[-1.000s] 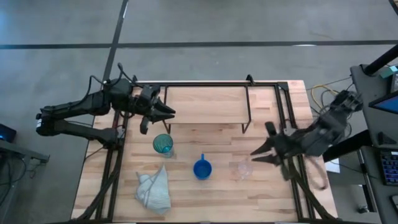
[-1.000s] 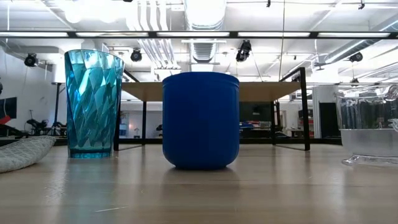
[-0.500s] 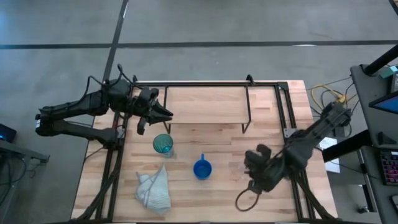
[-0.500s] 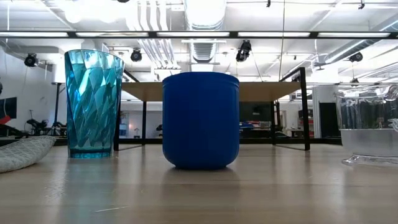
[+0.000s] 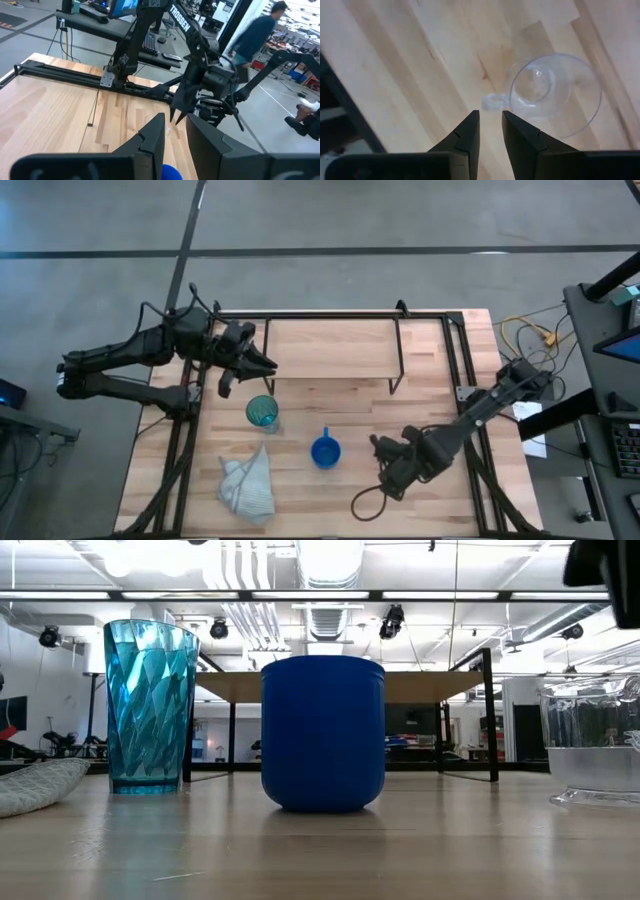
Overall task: Stack small to large cups/mugs on shelf
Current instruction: Put the transparent mug on the shelf
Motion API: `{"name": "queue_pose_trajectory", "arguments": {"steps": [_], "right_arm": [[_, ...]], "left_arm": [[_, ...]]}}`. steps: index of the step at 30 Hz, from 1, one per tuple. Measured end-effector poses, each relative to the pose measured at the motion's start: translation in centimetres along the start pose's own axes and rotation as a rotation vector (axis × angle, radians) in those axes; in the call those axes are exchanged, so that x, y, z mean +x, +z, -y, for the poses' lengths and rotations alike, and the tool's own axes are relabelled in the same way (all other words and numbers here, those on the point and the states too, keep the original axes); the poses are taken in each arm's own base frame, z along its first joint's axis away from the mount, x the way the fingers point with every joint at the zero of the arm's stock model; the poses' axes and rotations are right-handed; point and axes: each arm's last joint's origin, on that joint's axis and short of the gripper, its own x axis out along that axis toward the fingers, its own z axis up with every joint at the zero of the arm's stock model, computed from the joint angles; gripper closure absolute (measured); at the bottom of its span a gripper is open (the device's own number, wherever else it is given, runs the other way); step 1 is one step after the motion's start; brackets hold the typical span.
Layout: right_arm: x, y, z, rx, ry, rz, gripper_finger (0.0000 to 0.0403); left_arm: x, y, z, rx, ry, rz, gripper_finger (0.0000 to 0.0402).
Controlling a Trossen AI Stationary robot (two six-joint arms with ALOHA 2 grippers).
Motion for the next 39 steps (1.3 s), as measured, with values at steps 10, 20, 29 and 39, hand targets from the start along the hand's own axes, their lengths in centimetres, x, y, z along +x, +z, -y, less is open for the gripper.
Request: {"name": "queue_pose_trajectory", "arguments": {"steps": [10,20,29,39], "right_arm": [[1.1,2.8,1.7,0.183,-0.042,-0.054,0.0326],[1.2,4.1,2.7,0.263,-0.002,-0.126,0.0326],[1.3,4.1,2.6,0.302,0.008,-0.146,0.0334],[2.1,3.9,2.8,0.297,0.003,-0.148,0.0349]], "left_arm": [[-0.6,0.1,0.4,-0.002,-0.054,0.004,0.0336],[-1.4,0.3,0.8,0.007,-0.062,0.027,0.0336],[-2.0,0.4,1.1,0.016,-0.069,0.046,0.0336],[-2.1,0.4,1.1,0.019,-0.068,0.051,0.0336]]}}
